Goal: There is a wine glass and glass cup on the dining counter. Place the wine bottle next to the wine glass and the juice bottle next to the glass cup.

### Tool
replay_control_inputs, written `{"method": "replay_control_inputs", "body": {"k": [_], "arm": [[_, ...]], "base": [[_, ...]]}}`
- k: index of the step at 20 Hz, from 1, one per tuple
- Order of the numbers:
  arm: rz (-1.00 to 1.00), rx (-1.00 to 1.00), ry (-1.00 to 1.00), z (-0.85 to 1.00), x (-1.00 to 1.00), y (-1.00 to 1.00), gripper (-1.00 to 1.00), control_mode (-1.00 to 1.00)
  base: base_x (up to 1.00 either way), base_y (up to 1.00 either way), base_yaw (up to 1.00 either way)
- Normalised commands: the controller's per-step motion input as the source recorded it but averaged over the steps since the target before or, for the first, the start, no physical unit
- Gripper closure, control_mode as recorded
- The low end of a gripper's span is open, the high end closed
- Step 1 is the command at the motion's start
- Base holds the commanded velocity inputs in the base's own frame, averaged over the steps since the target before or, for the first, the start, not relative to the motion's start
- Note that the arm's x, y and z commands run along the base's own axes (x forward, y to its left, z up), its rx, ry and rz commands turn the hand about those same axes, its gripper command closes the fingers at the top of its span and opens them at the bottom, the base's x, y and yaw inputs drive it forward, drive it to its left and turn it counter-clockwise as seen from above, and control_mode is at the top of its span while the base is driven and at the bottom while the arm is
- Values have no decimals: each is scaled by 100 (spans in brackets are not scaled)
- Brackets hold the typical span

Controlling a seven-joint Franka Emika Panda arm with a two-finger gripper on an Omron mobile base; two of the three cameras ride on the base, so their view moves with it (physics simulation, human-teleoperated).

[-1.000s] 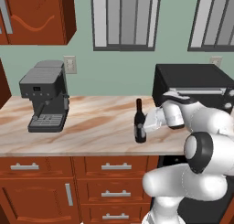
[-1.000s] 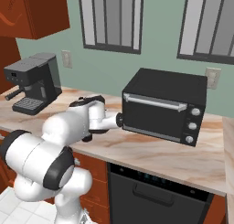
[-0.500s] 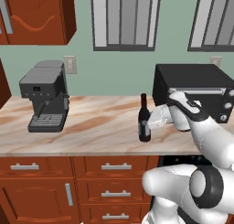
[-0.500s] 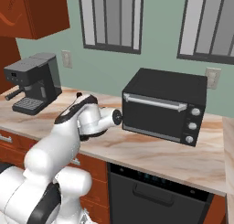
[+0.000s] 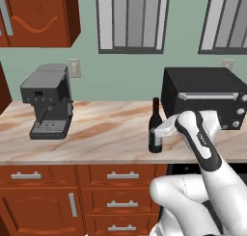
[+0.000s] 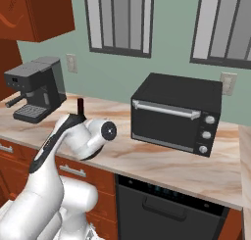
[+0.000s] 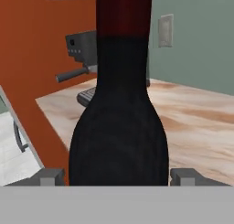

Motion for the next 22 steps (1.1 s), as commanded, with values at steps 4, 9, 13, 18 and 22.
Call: {"method": "replay_control_inputs", "body": {"k": [4, 9, 13, 18, 22], "arm": [[-7, 0, 0, 5, -23, 11, 100, -100], [0, 0, -2, 2, -5, 0, 100, -100], [0, 0, -2, 0, 0, 0, 100, -100], [0, 0, 0, 0, 0, 0, 100, -100], [0, 0, 0, 0, 0, 0, 100, 100]], "base": [[0, 0, 0], [0, 0, 0], [0, 0, 0], [0, 0, 0], [0, 0, 0]]}}
